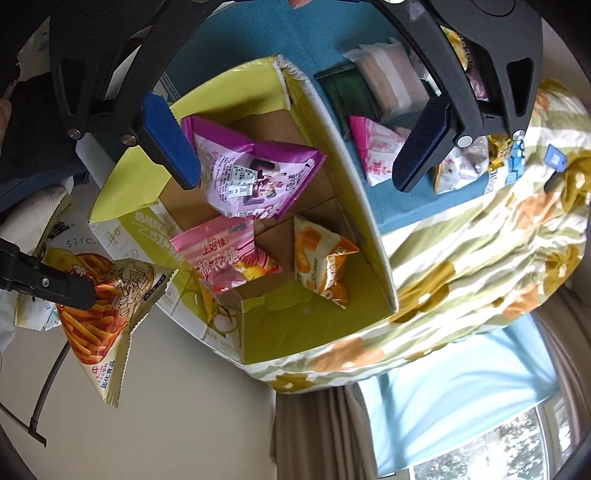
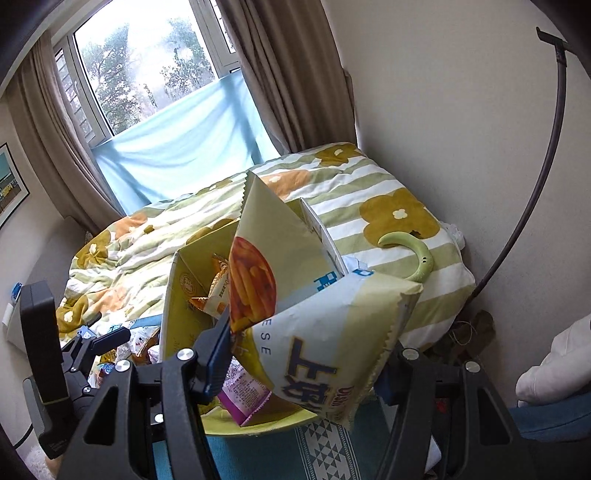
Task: Organize snacks
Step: 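Carry both bags over the yellow box and open both tools to release them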
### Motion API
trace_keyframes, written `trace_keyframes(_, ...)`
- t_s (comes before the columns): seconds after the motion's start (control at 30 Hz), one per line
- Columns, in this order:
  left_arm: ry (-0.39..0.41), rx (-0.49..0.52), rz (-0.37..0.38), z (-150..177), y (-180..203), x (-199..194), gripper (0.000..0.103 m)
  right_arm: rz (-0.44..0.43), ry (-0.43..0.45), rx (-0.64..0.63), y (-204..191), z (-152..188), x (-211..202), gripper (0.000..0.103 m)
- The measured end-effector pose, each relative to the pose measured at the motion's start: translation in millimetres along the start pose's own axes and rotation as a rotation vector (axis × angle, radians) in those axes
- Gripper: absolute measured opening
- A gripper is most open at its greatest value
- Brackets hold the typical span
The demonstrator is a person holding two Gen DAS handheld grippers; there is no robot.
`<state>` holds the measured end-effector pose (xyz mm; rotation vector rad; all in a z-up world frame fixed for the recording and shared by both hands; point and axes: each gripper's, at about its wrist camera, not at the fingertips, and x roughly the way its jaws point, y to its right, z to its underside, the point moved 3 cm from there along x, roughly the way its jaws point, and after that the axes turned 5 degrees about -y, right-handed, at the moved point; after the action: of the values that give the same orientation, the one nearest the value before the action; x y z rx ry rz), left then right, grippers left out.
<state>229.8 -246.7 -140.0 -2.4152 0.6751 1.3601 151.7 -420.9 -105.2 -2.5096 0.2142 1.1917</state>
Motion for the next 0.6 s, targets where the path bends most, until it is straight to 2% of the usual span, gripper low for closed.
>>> trace_keyframes(0.5, -0.001, -0.025, -0.019, 10.4, -29.1, -11.2, 0.102, 0.000, -0.137, 0.064, -14.6, -3.8, 66.5, 0.060)
trace_keyframes(0.57, -0.008, -0.024, -0.027, 14.3, -29.3, -10.2, 0.102, 0.003, -0.121, 0.089, -12.1, -0.5, 68.7, 0.067)
trace_keyframes(0.6, -0.012, -0.026, -0.034, 16.5, -29.3, -9.8, 0.102, 0.003, -0.095, 0.096, -10.6, 1.7, 66.0, 0.081)
